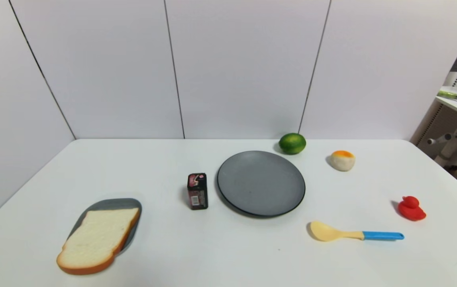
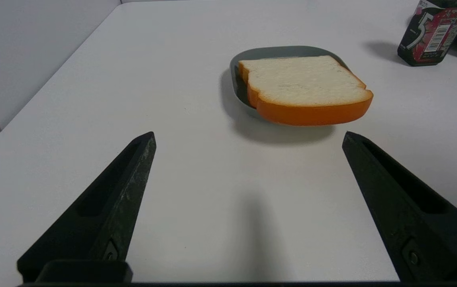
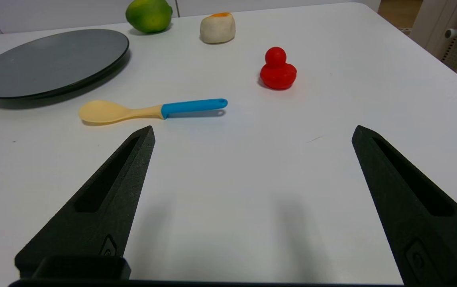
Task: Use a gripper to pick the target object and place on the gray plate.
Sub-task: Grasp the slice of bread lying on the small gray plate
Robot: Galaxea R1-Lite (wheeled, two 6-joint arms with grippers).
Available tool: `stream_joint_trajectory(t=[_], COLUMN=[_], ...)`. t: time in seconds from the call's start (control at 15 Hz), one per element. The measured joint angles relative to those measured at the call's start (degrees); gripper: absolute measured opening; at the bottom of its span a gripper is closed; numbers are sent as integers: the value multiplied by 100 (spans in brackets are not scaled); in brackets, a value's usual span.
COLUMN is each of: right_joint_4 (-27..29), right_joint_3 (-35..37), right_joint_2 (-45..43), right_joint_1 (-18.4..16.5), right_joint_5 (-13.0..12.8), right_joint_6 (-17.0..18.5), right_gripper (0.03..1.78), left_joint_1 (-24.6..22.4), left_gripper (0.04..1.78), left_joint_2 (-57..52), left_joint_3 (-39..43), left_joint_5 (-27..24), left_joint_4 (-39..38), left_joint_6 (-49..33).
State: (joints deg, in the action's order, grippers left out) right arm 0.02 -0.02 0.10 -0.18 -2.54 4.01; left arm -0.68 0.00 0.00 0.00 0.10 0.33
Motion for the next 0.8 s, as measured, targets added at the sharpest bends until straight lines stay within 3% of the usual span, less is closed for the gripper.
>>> stream_joint_trajectory(t=[0.8], right_joint_4=[-2], right_joint_3=[2], right_joint_2=[0], right_joint_1=[0], right_joint_5=[0], right_joint_6=[4], right_gripper=[171], left_joint_1=[0], left_gripper=[169], left_joint_2=[0], left_joint_3=[0], left_joint_5=[0], left_joint_4=[0], left_joint_6=[0])
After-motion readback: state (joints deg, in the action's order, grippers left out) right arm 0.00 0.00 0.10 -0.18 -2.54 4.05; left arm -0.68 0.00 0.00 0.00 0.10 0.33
